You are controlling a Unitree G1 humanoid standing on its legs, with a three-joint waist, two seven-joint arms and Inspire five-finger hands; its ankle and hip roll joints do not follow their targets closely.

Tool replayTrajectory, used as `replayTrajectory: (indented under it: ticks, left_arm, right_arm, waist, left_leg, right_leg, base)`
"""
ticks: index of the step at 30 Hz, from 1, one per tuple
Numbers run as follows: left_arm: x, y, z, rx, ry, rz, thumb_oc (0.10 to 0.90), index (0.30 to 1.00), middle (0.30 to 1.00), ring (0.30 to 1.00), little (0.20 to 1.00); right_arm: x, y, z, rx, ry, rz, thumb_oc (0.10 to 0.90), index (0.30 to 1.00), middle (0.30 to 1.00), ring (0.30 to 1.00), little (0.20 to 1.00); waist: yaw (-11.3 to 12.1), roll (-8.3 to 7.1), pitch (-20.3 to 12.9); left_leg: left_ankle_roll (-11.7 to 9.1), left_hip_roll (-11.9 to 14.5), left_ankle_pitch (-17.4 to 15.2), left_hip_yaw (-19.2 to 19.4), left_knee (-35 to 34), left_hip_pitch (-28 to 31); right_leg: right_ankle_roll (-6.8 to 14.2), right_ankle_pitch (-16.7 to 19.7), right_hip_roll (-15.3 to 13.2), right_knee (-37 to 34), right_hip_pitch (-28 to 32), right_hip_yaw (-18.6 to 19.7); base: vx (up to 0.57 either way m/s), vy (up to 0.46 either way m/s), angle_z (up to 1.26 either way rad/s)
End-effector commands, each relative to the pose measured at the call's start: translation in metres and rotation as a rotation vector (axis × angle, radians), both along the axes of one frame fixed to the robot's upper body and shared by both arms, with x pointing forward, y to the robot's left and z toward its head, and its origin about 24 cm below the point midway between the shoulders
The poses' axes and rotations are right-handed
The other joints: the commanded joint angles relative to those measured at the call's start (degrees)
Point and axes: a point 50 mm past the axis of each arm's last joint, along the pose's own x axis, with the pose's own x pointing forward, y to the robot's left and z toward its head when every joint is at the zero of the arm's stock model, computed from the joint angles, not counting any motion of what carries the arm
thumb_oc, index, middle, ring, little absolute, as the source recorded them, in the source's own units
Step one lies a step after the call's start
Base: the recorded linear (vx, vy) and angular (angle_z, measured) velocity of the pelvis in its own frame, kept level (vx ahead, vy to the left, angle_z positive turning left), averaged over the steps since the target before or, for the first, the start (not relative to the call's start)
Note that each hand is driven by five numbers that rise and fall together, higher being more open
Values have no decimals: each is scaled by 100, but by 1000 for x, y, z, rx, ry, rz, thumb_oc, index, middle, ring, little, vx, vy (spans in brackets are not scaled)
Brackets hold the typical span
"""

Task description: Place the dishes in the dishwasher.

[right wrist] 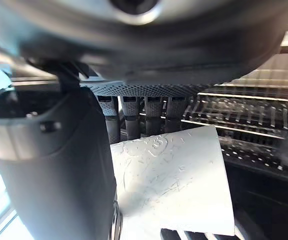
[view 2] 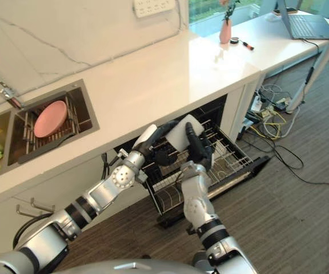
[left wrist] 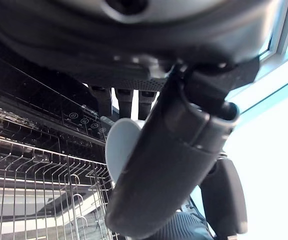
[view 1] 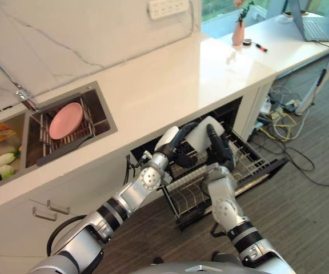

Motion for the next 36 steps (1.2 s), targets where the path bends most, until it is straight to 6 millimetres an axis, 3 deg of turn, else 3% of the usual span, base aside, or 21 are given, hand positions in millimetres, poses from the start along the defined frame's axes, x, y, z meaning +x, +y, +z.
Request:
replayTrajectory:
  ticks: [1,3,6,12,15,16,19,20,23,25,26,27,28,29,30,31,33,34,36]
  left_arm:
    - [-9,-29,22,-9,-126,-200,800,900,900,900,900]
    - [-7,-6,13,36,-135,-116,800,900,900,900,900]
    - [-9,4,6,42,-114,-72,800,900,900,900,900]
    - [-19,42,-19,18,31,42,800,900,900,900,900]
    - [-21,49,-21,8,58,56,800,900,900,900,900]
    - [-28,73,-32,15,139,103,800,900,900,900,900]
    - [-32,88,-39,50,182,128,800,900,900,900,900]
    - [-39,107,-52,86,251,191,800,900,900,900,900]
    - [-43,115,-58,107,277,213,800,900,900,900,900]
    - [-60,139,-79,120,390,304,800,900,900,900,900]
    - [-60,139,-79,120,390,304,800,900,900,900,900]
    - [-67,144,-89,115,443,324,800,900,900,900,900]
    - [-86,153,-114,107,576,385,800,900,900,900,900]
    - [-86,153,-114,107,576,385,800,900,900,900,900]
    - [-96,158,-126,126,636,421,800,900,900,900,900]
    - [-116,166,-151,203,746,488,800,900,900,900,900]
    - [-127,167,-162,236,794,522,800,900,900,900,900]
    - [-154,172,-185,306,914,614,800,900,900,900,900]
    - [-179,170,-203,379,1033,682,800,900,900,900,900]
  right_arm:
    - [44,29,91,-62,-346,46,400,300,300,300,300]
    - [47,18,68,-218,-236,66,400,300,300,300,300]
    - [47,16,57,-300,-185,94,400,300,300,300,300]
    - [46,8,11,-565,21,287,400,300,300,300,300]
    - [46,7,7,-594,36,310,400,300,300,300,300]
    - [44,-2,-12,-749,133,428,400,300,300,300,300]
    - [40,-9,-25,-826,201,499,400,300,300,300,300]
    - [35,-17,-37,-922,273,575,400,300,300,300,300]
    - [33,-20,-42,-973,300,612,400,300,300,300,300]
    - [29,-33,-51,-1101,376,684,400,300,300,300,300]
    - [29,-33,-51,-1101,376,684,400,300,300,300,300]
    - [27,-36,-56,-1141,408,715,400,300,300,300,300]
    - [22,-44,-65,-1221,479,757,400,300,300,300,300]
    - [22,-44,-65,-1221,479,757,400,300,300,300,300]
    - [20,-46,-69,-1240,503,771,474,411,411,411,411]
    - [16,-49,-75,-1231,548,764,800,900,900,900,900]
    - [15,-49,-77,-1230,557,761,800,900,900,900,900]
    - [11,-45,-81,-1216,573,759,800,900,900,900,900]
    - [8,-40,-85,-1178,579,750,800,900,900,900,900]
  waist:
    - [-39,-593,1]
    - [17,-618,42]
    - [41,-633,59]
    - [223,-696,128]
    - [233,-701,125]
    - [369,-749,149]
    - [435,-778,157]
    - [506,-805,176]
    - [528,-821,167]
    - [619,-841,175]
    - [619,-841,175]
    - [646,-842,169]
    - [707,-825,168]
    - [707,-825,168]
    - [726,-822,168]
    - [763,-818,177]
    - [769,-822,164]
    - [775,-821,150]
    - [742,-825,120]
  left_leg:
    - [-389,-88,-402,-53,-127,295]
    - [-405,-73,-379,-76,-127,280]
    - [-420,-59,-356,-90,-127,256]
    - [-483,-14,-248,-220,-127,104]
    - [-494,-3,-238,-243,-127,88]
    - [-532,25,-178,-324,-127,7]
    - [-555,34,-143,-418,-127,-59]
    - [-577,64,-127,-515,-127,-101]
    - [-576,63,-93,-571,-127,-156]
    - [-582,68,-53,-706,-127,-242]
    - [-582,68,-53,-706,-127,-242]
    - [-581,66,-45,-733,-127,-254]
    - [-577,65,-53,-778,-127,-256]
    - [-577,65,-53,-778,-127,-256]
    - [-570,67,-45,-797,-127,-267]
    - [-557,63,-35,-827,-127,-278]
    - [-546,52,-17,-845,-127,-312]
    - [-545,56,-42,-851,-127,-291]
    - [-542,60,-60,-823,-127,-266]
  right_leg:
    - [649,701,-292,-1753,1059,-49]
    - [632,686,-268,-1753,1080,-92]
    - [624,682,-257,-1753,1083,-123]
    - [576,654,-214,-1753,1093,-323]
    - [569,651,-213,-1753,1095,-357]
    - [544,634,-190,-1753,1107,-478]
    - [527,621,-173,-1753,1108,-567]
    - [514,578,-150,-1753,1145,-655]
    - [505,584,-151,-1753,1132,-707]
    - [487,569,-134,-1753,1130,-819]
    - [487,569,-134,-1753,1130,-819]
    - [480,560,-130,-1753,1136,-844]
    - [468,535,-115,-1753,1159,-866]
    - [468,535,-115,-1753,1159,-866]
    - [464,528,-111,-1753,1159,-873]
    - [461,525,-105,-1753,1156,-889]
    - [463,538,-113,-1753,1132,-897]
    - [455,506,-108,-1753,1151,-891]
    - [452,494,-112,-1753,1156,-878]
  base:
    - [1,-31,4]
    - [-2,-39,5]
    - [1,-26,4]
    - [1,-29,20]
    - [8,-17,21]
    - [9,-41,22]
    - [7,-34,20]
    - [15,-26,39]
    - [-2,-22,39]
    - [-3,-19,36]
    - [-12,-3,21]
    - [1,2,8]
    - [1,2,8]
    - [-4,9,29]
    - [-9,17,33]
    - [-9,17,33]
    - [-8,9,3]
    - [-4,29,-3]
    - [5,30,-5]
